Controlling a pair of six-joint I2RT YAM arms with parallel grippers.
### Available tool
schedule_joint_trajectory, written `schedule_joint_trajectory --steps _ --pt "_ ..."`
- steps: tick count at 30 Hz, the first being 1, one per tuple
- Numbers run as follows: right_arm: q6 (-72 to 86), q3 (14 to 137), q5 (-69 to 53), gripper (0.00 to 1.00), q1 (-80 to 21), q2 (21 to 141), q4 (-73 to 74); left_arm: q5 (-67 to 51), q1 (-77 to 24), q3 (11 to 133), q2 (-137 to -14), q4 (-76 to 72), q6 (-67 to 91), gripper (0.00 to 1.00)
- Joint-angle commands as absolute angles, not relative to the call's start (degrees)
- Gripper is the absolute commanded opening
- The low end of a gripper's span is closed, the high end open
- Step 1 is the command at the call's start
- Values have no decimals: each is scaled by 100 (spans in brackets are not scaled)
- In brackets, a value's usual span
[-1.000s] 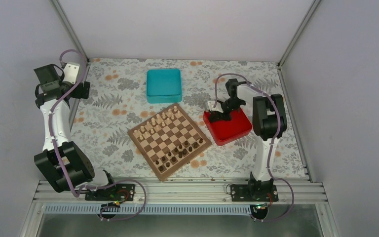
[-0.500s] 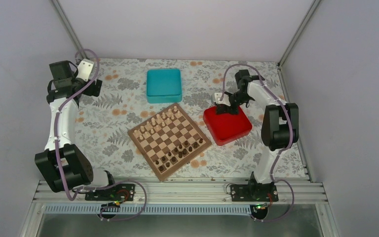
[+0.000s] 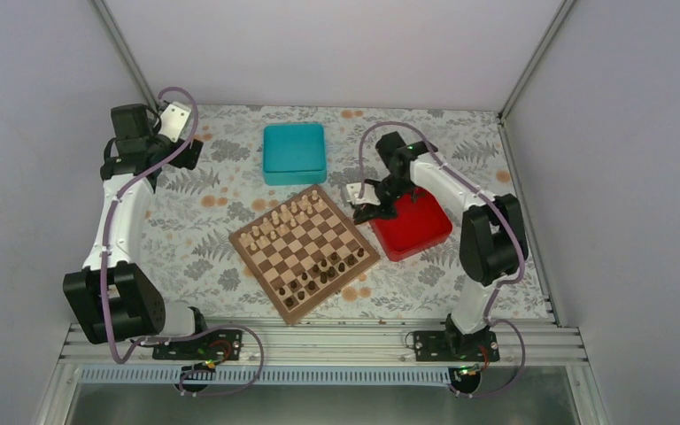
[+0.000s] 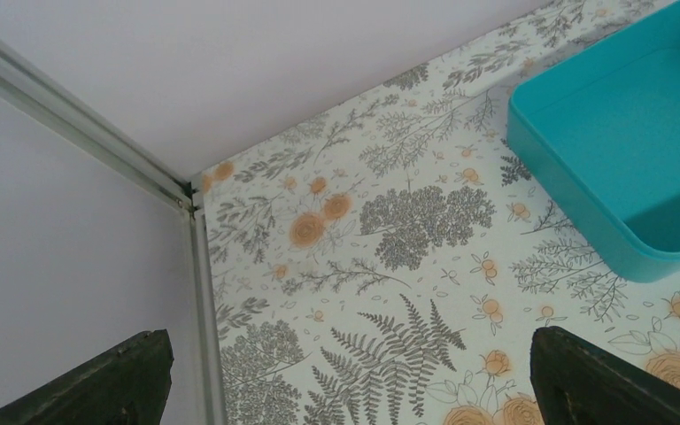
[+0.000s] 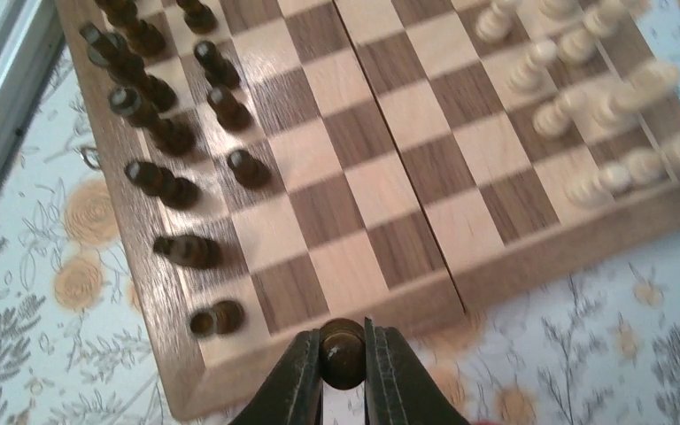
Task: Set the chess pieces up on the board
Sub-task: Place the chess piece on the chessboard.
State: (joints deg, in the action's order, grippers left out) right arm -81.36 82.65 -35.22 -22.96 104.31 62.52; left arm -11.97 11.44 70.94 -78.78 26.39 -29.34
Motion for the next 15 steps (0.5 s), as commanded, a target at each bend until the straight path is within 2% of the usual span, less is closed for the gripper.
schedule_joint_trajectory --steps 1,15 --pt "-7676 8220 -3476 8 -2650 10382 6099 -1117 1045 7078 -7620 2484 -2886 100" --pt "-7233 7652 -2973 8 -3348 10689 5757 -1048 862 7066 -7530 2456 -2832 100"
